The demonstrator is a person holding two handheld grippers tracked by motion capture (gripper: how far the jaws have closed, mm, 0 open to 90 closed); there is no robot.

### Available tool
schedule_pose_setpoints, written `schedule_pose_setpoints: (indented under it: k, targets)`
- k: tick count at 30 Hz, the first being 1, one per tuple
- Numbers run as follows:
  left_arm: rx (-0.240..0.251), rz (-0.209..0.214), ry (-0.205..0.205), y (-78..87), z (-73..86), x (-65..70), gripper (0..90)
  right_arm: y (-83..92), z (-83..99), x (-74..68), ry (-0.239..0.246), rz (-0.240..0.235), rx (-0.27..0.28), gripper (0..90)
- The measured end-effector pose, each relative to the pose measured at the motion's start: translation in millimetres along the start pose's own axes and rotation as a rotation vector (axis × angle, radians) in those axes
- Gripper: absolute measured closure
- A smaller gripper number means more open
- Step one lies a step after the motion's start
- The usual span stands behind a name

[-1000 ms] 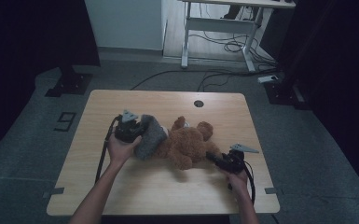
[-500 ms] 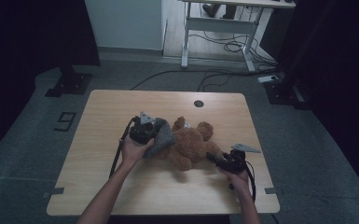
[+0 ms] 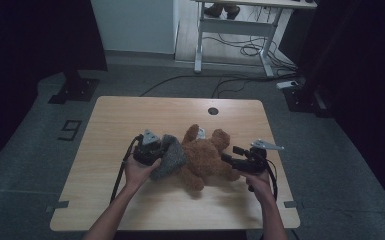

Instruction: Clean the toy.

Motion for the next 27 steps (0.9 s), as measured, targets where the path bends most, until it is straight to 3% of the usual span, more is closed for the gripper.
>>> schedule_pose_setpoints:
  k: [4,9,15,19,27]
  targets:
    - [0.003,0.013,0.003,3.1,2.7,1.4,81.4,-26.6,-4.0,-7.4,0.025,-0.018,-0.071,20.7]
    - [0.006,0.027,0.011,5.7,5.3,1.4,81.4,-54.0,14.4,-10.1,0.039,-0.021,-0.188,15.4]
    - [0.008,0.051,0.018,9.7,9.3,4.2,81.3,-58.5,34.4,-10.0,-0.005,-0.072,-0.236,14.6]
    - [0.008,0.058,0.006,13.8,12.1,7.3,81.2,-56.3,42.8,-12.1,0.011,-0.072,-0.218,20.7]
    - [0.013,0.104,0.038,21.9,16.8,8.2,80.9,-49.2,56.2,-16.4,0.049,-0.07,-0.169,42.7]
Point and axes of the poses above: each handheld gripper's, and its own axes: y roughly backward along the jaws, z roughly out of its underside, x roughly to its right, the point moved 5 cm from there along -y, roughly forward along the jaws
